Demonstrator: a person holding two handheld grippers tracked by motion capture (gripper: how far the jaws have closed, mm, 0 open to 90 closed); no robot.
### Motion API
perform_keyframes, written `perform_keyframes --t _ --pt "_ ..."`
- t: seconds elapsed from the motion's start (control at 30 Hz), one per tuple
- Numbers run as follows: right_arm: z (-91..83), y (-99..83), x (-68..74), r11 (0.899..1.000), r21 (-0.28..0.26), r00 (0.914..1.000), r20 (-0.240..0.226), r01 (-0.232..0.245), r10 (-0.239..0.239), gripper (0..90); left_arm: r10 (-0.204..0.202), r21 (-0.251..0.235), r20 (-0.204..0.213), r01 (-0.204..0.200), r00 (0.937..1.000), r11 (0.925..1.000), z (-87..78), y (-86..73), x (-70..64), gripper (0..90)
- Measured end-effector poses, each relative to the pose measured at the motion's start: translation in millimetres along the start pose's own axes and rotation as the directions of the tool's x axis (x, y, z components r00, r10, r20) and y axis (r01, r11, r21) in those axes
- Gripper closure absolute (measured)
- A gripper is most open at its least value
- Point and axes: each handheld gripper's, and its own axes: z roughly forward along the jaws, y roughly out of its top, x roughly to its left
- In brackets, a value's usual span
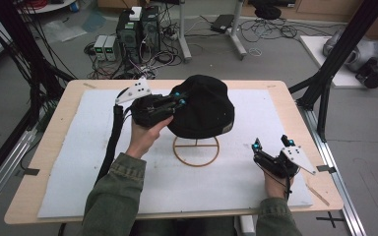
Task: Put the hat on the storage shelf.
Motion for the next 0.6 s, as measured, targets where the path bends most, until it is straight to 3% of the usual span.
perform_keyframes --t 0.3,0.43,0.6 --pt "-0.5 0.1 -0.5 1.000 0.002 0.9999 0.002 -0.010 0.010 6.4 -0.017 0.015 -0.003 0.017 0.9999 0.9997 1.9 -3.0 0.0 83.0" --pt "-0.8 0.2 -0.5 1.000 0.000 0.9999 0.002 -0.011 0.011 6.4 -0.064 0.048 0.004 0.063 0.9980 0.9968 5.2 -7.5 4.7 73.8" --pt "-1.5 0.8 -0.1 1.000 -0.011 1.0000 0.005 -0.004 0.004 6.4 -0.080 0.028 0.003 0.080 0.9968 0.9964 4.3 -9.4 5.7 56.4"
